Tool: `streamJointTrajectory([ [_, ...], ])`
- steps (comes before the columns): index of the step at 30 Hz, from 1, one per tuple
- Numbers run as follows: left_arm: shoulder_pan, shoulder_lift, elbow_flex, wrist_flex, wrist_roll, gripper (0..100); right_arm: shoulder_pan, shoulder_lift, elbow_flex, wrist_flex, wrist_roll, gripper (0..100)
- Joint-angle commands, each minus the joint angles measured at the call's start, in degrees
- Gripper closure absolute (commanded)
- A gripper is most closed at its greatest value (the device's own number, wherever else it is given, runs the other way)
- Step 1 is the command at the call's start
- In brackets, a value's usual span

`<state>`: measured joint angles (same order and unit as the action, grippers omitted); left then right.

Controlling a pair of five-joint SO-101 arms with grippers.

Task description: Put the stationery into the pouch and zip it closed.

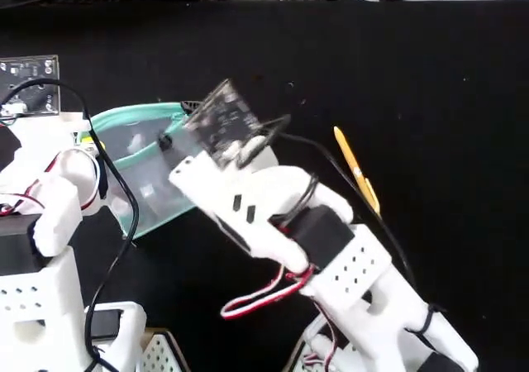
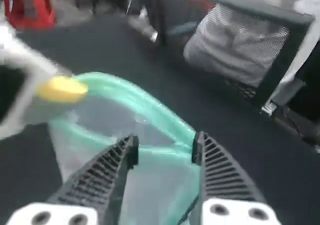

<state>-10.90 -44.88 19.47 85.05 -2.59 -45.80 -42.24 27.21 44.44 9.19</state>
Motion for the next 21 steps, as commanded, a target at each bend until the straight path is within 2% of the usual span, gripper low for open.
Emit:
streamJointTrajectory([
  [1,0.22,1.93,8.66,0.53,0.09,97,-2.73,-0.40,-10.07,5.10,2.99,80.0],
  [5,0.13,1.93,8.66,0.62,0.09,97,-0.97,-0.48,-22.29,13.80,3.25,80.0],
  [7,0.13,1.76,8.66,0.62,0.09,97,5.27,-0.48,-26.86,19.34,3.25,80.1],
  [10,0.13,1.41,8.48,0.62,0.09,97,19.52,-0.13,-28.00,26.02,2.73,80.1],
  [13,0.57,1.76,8.57,0.62,0.09,97,31.65,-0.04,-20.97,29.63,2.73,80.1],
  [16,0.57,1.93,8.57,0.62,0.09,97,38.86,0.04,-7.96,28.92,2.73,79.9],
  [18,0.57,1.93,8.84,0.62,0.09,97,41.41,0.22,1.89,24.88,2.73,79.8],
  [21,0.57,1.85,9.89,0.53,0.09,97,43.60,2.07,15.78,13.27,3.25,80.0],
])
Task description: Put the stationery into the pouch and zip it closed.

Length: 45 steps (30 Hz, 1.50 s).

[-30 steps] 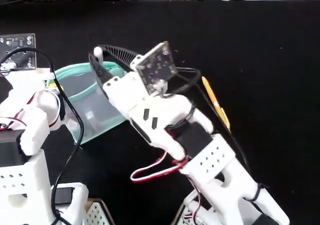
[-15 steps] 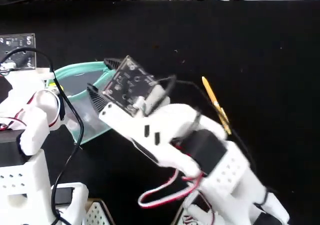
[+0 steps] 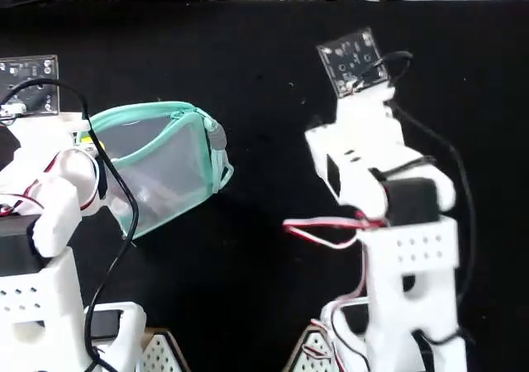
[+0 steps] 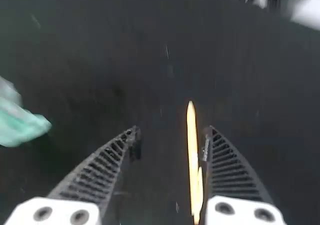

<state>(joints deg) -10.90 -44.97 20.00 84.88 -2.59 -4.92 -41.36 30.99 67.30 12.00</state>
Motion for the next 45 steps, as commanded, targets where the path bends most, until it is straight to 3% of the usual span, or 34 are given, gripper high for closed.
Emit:
streamJointTrajectory([
  [1,0.57,1.93,9.63,0.26,0.09,97,3.08,2.24,15.43,-13.80,0.62,80.0],
  [5,0.57,2.02,11.91,-3.34,0.09,97,3.25,8.31,20.00,-24.00,5.71,80.0],
  [9,0.57,2.02,13.67,-5.45,0.09,97,3.25,18.15,13.76,-27.87,5.98,80.1],
  [19,0.57,2.02,13.49,-5.71,0.09,97,11.78,53.05,-20.18,-15.56,6.51,80.1],
  [24,0.57,2.02,13.32,-5.54,0.09,97,11.87,64.57,-30.99,-11.87,8.35,80.1],
  [34,0.13,2.02,13.41,-5.71,0.09,97,10.29,71.25,-38.29,-11.34,13.98,80.5],
  [39,0.13,2.02,13.14,-5.71,0.09,97,8.26,71.69,-37.76,-11.25,15.82,99.2],
  [45,0.13,1.76,13.14,-5.63,0.09,97,6.33,76.35,-38.20,-11.08,15.65,96.6],
])
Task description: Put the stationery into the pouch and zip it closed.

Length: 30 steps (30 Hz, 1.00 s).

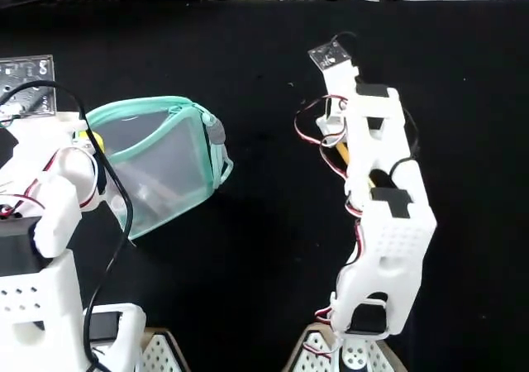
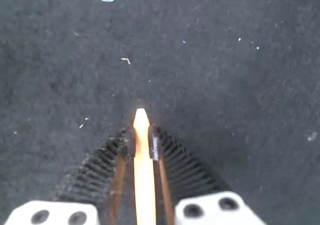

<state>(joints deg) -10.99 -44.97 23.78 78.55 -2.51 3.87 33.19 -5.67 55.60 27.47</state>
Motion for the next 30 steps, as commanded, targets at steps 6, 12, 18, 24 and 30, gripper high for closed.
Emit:
streamJointTrajectory([
  [6,0.22,1.93,9.36,0.62,0.00,97,-2.29,4.79,-8.48,6.33,0.53,92.0],
  [12,0.22,1.93,9.71,0.62,0.00,97,-2.37,12.70,-19.91,14.95,2.37,83.4],
  [18,0.22,1.93,9.80,0.62,0.00,97,-2.02,21.49,-34.95,24.00,2.11,99.2],
  [24,0.31,2.02,9.89,0.62,0.00,97,1.49,19.30,-49.10,36.48,-0.97,98.6],
  [30,0.57,2.02,9.98,0.79,0.00,97,2.64,3.82,-59.30,45.71,-3.52,98.6],
])
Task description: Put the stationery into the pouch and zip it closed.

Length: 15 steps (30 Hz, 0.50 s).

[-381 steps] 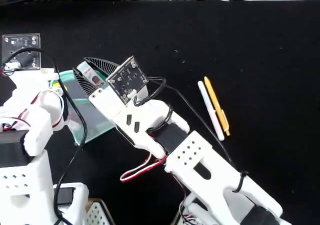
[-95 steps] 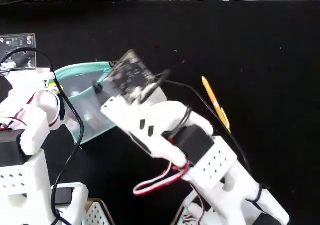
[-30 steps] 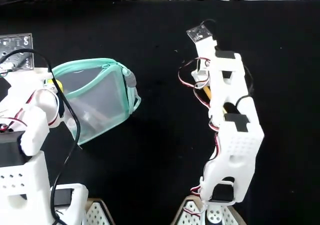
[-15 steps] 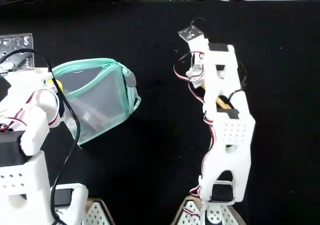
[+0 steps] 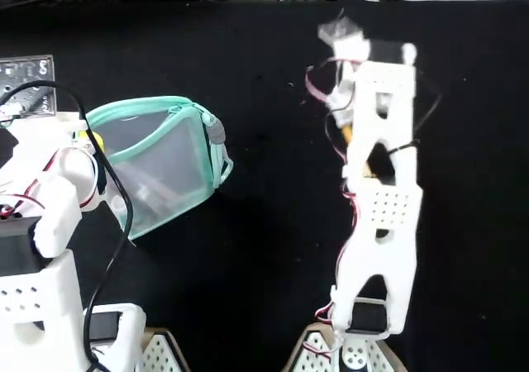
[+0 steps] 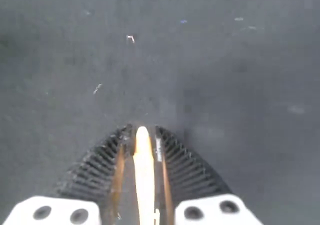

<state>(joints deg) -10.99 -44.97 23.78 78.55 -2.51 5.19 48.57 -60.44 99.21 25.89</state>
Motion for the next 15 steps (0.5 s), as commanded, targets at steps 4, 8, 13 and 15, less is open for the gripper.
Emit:
streamJointTrajectory([
  [4,0.57,2.02,9.98,0.62,0.00,97,-0.26,-26.33,1.71,2.02,-2.90,98.6],
  [8,0.66,2.02,9.98,0.62,0.00,97,-5.98,-41.01,10.68,2.02,-3.08,98.6],
  [13,0.66,2.02,9.98,0.62,0.00,97,-16.00,-61.41,21.41,1.67,-6.51,98.6],
  [15,0.66,2.02,9.98,0.62,0.00,97,-20.66,-69.58,24.40,1.05,-8.79,98.6],
])
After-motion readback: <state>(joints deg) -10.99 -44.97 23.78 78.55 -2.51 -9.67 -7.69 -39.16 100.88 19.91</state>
